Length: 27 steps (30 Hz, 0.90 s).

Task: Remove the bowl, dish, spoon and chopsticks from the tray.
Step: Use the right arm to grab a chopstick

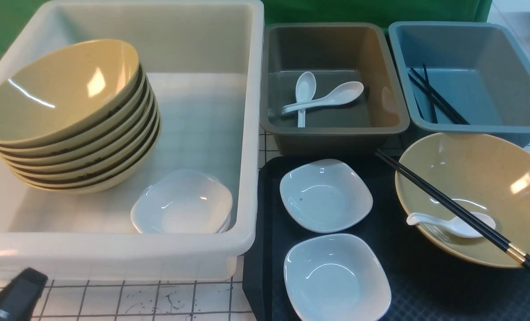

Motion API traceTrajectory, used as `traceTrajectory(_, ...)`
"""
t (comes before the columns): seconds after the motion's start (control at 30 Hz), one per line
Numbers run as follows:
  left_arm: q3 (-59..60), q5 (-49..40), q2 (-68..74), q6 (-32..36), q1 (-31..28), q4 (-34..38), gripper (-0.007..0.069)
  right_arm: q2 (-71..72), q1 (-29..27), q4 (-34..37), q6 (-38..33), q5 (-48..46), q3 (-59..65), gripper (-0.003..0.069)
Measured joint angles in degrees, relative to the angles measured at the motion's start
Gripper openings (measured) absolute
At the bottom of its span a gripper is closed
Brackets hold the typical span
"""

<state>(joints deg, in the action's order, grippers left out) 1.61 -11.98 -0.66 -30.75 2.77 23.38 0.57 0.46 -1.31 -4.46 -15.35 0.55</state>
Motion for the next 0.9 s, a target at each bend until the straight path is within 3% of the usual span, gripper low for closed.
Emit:
traceTrajectory(0.2,0.0,4.6,0.0,-2.0,0.0,16.0,-0.0001,0.0,0.0,0.0,0.0,0.0,0.0,0.0235)
traceTrajectory(0.43,-1.1,4.8,0.0,-0.3,0.0,22.0,-0.0001,0.0,0.0,0.0,0.0,0.0,0.0,0.0235)
traceTrajectory(0.67,-14.0,-7.2,4.6,19.0,0.0,19.1,-0.0001,0.0,0.0,0.0,0.0,0.0,0.0,0.0235)
traceTrajectory(0.9,-27.5,-17.8,15.6,32.0,0.0,18.7,-0.0001,0.0,0.0,0.1,0.6,0.9,0.1,0.0235)
